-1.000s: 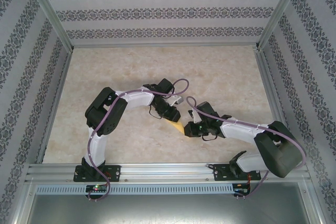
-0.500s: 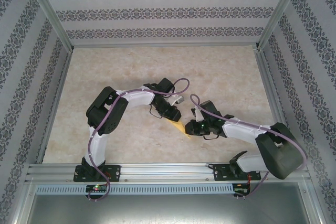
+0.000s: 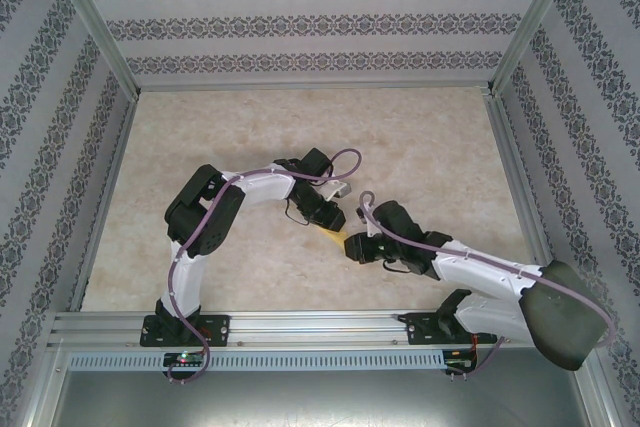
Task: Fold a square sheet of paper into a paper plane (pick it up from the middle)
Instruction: Fold the wing for the fifth time at the center of the table.
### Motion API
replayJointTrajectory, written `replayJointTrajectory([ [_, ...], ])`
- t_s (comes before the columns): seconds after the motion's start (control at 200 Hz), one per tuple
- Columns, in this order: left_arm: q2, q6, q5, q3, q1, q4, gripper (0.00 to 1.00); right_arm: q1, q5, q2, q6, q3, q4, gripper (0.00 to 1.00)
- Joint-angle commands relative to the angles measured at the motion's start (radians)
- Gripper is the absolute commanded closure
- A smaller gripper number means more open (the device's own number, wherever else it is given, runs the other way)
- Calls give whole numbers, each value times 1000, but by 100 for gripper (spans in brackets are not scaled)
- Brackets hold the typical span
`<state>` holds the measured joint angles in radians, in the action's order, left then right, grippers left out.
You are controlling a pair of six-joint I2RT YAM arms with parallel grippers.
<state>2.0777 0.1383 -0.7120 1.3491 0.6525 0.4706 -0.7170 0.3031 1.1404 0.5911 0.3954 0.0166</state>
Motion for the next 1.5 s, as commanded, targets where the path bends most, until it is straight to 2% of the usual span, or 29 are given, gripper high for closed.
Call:
replayJointTrajectory([
  [0.0, 90, -20, 89, -24, -2, 34, 67, -11, 26, 71, 57, -12, 141, 81],
  [0.19, 82, -26, 85, -27, -5, 40, 67, -12, 45, 178, 64, 5, 163, 86],
  [0.814, 74, -43, 69, -41, -7, 42, 67, 57, -23, 203, -53, 52, 36, 89],
  [1.494, 46, -25, 45, -13, -8, 58, 66, 86, -59, 248, -68, 46, -9, 91],
])
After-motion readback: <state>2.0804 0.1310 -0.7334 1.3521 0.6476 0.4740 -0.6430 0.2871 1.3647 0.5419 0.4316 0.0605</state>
